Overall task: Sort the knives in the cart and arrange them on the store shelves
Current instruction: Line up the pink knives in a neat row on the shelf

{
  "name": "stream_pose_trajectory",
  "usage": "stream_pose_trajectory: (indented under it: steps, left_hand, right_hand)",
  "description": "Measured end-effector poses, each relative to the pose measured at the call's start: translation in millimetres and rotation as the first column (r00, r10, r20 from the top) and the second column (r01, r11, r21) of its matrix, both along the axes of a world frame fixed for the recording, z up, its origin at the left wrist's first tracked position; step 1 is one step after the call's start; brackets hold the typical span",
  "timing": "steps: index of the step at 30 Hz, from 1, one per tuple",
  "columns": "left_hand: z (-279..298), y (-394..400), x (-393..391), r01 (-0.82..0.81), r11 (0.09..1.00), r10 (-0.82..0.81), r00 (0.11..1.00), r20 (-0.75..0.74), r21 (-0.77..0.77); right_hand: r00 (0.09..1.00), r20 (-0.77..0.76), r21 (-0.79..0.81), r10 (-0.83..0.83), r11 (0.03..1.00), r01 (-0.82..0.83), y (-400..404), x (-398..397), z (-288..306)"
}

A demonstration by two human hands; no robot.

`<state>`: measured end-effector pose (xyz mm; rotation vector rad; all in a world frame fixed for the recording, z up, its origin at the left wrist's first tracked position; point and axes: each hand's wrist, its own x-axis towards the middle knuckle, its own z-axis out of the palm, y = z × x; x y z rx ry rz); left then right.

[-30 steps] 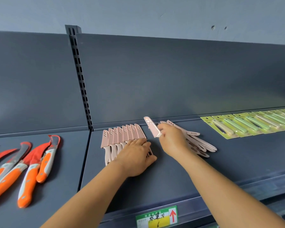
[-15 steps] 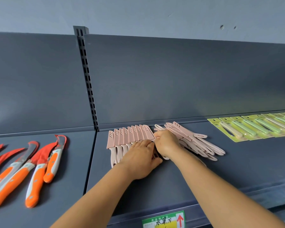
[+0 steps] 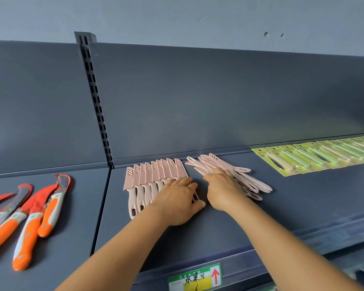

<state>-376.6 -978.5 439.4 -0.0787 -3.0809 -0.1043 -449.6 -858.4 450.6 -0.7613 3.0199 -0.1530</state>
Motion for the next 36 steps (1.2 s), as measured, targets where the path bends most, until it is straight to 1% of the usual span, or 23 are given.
stream_pose_trajectory:
  steps: [2, 5, 10, 13, 22, 24, 26, 28, 30, 32, 34, 36]
  left_hand:
    - [0, 1, -1, -0.011, 1.0, 0.011, 1.0, 0.013, -0.001]
    - [0, 0, 0, -0.023, 1.0, 0.023, 1.0, 0.012, -0.002]
    - [-1, 0, 3, -0.034, 0.999, 0.034, 0.999, 0.008, 0.02]
    - [-2, 0, 3, -0.038, 0.999, 0.038, 0.999, 0.015, 0.029]
    - [-3, -1, 4, -0.051, 0.998, 0.051, 0.999, 0.01, 0.042]
    - [-4, -2, 3, -0.055, 0.997, 0.055, 0.998, 0.004, 0.053]
    - [-4, -2, 3, -0.057, 0.997, 0.057, 0.998, -0.002, 0.057]
    - [-5, -2, 2, -0.056, 0.997, 0.057, 0.998, -0.002, 0.057]
    - [-6, -3, 3, -0.053, 0.997, 0.053, 0.999, -0.008, 0.065]
    - [-7, -4, 3, -0.056, 0.995, 0.058, 0.998, -0.024, 0.084]
    - [-8, -6, 3, -0.062, 0.994, 0.065, 0.997, -0.035, 0.095]
    - [-9, -8, 3, -0.06, 0.993, 0.065, 0.997, -0.042, 0.101]
  right_hand:
    - [1.0, -0.003, 0.019, 0.009, 1.0, -0.009, 5, -2, -3]
    - [1.0, -0.001, 0.005, 0.006, 1.0, -0.006, 9, -5, -4]
    - [1.0, 0.0, -0.053, -0.004, 0.999, 0.004, 14, -6, -5]
    - [1.0, 0.022, -0.127, 0.018, 0.992, -0.015, 13, -7, -7]
    - [0.993, -0.098, -0.005, -0.059, 0.998, 0.059, 5, -8, -2]
    - [0.99, -0.119, -0.021, -0.072, 0.997, 0.07, 3, -10, -1]
    - [0.99, -0.104, -0.089, -0.095, 0.992, 0.085, -1, -15, 1]
    - [0.991, -0.031, -0.23, -0.129, 0.966, 0.119, -7, -20, 4]
    - [0.989, 0.072, -0.388, -0.126, 0.91, 0.144, -12, -23, 6]
    - [0.978, 0.18, -0.52, -0.108, 0.833, 0.188, -15, -22, 7]
    - [0.955, 0.284, -0.606, -0.089, 0.755, 0.25, -21, -21, 4]
    - [0.934, 0.349, -0.636, -0.081, 0.712, 0.299, -28, -22, 1]
